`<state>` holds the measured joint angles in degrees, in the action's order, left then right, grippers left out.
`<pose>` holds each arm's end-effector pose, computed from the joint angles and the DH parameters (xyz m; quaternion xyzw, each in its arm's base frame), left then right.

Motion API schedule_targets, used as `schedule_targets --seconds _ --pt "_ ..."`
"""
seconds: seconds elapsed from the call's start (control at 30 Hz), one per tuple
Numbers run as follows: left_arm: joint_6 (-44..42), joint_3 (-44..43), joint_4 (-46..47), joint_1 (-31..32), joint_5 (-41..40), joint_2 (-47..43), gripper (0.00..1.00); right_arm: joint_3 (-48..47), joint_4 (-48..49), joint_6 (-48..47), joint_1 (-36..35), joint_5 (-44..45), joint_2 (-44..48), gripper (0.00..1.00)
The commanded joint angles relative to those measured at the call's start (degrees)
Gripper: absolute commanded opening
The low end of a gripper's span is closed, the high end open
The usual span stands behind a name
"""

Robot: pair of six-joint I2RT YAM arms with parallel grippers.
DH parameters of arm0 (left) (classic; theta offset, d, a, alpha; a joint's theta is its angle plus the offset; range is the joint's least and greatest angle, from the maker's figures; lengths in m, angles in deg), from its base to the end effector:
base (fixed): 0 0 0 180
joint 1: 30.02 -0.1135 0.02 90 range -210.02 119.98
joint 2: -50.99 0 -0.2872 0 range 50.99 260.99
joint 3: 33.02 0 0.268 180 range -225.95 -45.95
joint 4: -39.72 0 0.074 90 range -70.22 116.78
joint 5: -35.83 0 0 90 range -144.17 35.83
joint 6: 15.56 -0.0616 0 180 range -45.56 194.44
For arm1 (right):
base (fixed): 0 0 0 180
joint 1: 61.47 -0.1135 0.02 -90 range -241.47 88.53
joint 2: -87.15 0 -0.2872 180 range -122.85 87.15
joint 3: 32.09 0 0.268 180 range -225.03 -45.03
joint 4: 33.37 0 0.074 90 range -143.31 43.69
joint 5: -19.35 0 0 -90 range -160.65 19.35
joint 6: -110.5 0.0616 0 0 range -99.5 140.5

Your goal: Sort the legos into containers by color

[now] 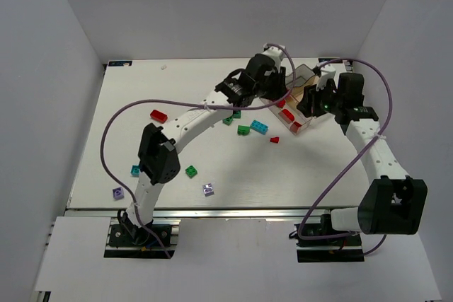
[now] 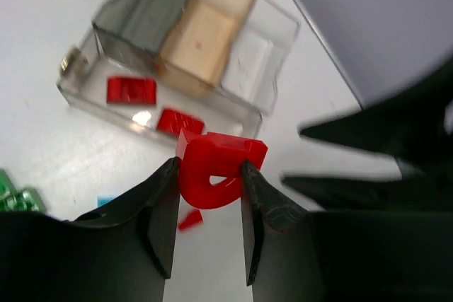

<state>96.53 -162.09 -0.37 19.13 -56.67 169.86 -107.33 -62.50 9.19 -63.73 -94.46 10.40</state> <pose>0.3552 -0.4067 0.3449 0.1918 0.8439 -0.2763 0.4180 0.3330 0.0380 0.3196 -0.2019 0.8321 0.1404 0.4971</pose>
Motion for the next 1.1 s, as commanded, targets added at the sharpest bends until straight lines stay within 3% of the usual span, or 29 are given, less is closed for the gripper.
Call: schedule_targets --seconds 0.0,0.1,0.33,0.63,0.9,1.07 --pt "0.15 -8.64 -0.27 -2.2 -2.42 7.68 0.18 1.39 3.7 2.79 0.86 3.51 3.44 0.52" --pt "1.38 -14.11 2.54 -3.61 -1.28 12.96 0.19 2.27 3.71 2.61 1.47 3.34 4.68 0.52" --pt "3.75 -12.97 15.27 -4.23 -2.15 17.0 0.23 4.64 3.62 1.99 1.56 2.37 6.26 0.52" --pt "5.77 -15.26 16.18 -4.23 -2.95 22.28 0.3 8.69 3.79 0.42 1.47 0.96 6.7 0.55" --pt "9.03 -15.96 17.57 -4.23 -3.03 24.83 0.6 10.45 3.88 -1.08 1.73 -3.26 6.09 0.63" --pt "9.82 -16.23 17.75 -4.23 -2.51 25.27 0.69 11.41 3.27 -3.36 1.47 -4.22 6.0 0.66"
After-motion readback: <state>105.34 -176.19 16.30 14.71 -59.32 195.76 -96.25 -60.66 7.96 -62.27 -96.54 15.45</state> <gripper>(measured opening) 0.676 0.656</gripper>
